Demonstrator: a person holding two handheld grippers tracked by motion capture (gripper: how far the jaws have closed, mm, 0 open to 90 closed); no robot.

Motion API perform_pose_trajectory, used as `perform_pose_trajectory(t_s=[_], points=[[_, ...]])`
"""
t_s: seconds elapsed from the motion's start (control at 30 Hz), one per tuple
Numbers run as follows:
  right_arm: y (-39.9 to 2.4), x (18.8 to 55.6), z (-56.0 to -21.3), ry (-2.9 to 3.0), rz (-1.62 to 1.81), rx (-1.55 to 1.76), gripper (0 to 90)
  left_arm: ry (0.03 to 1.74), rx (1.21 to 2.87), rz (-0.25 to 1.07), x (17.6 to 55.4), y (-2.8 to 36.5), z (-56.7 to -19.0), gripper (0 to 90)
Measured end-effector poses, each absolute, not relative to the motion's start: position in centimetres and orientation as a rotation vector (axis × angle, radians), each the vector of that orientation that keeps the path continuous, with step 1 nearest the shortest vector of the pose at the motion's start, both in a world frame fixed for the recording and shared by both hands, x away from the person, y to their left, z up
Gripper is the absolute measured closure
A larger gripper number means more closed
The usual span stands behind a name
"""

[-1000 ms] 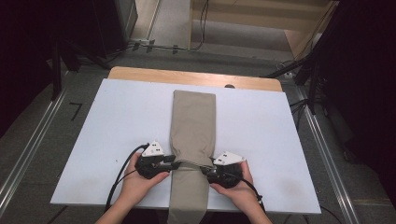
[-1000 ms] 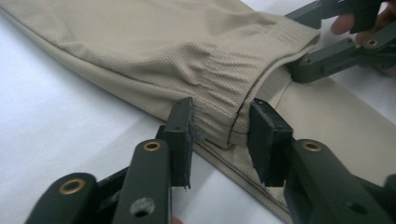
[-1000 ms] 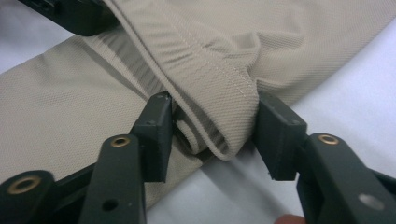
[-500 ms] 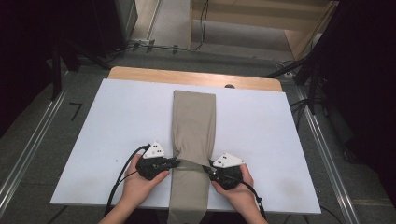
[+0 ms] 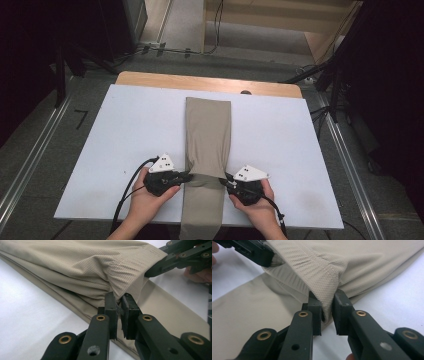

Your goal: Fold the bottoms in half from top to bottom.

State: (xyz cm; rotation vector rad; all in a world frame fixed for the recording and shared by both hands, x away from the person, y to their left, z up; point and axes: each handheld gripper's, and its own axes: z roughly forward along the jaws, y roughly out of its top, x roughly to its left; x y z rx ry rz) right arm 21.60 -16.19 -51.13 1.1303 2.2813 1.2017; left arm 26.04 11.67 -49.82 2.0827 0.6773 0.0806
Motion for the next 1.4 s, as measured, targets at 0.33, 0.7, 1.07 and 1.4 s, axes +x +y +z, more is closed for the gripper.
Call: perform_pose_trajectory(t_s=[0.33, 0.7, 1.07, 1.4], points=[[-16.4, 19.1, -50.4, 2.294, 1.236, 1.137, 77.0, 0.657, 2.075, 0.056, 23.5, 12.0, -49.2, 85.4], [-15.9, 15.5, -50.1, 2.312, 1.251, 1.114, 76.7, 0.650, 2.062, 0.006, 20.4, 13.1, -48.5, 85.1], [-15.5, 12.2, -50.2, 2.341, 1.250, 1.108, 76.6, 0.638, 2.082, -0.032, 17.3, 13.6, -48.6, 84.7], [-16.7, 10.5, -49.9, 2.390, 1.297, 1.161, 12.7, 0.666, 2.032, 0.051, 15.7, 14.9, -47.7, 30.4]])
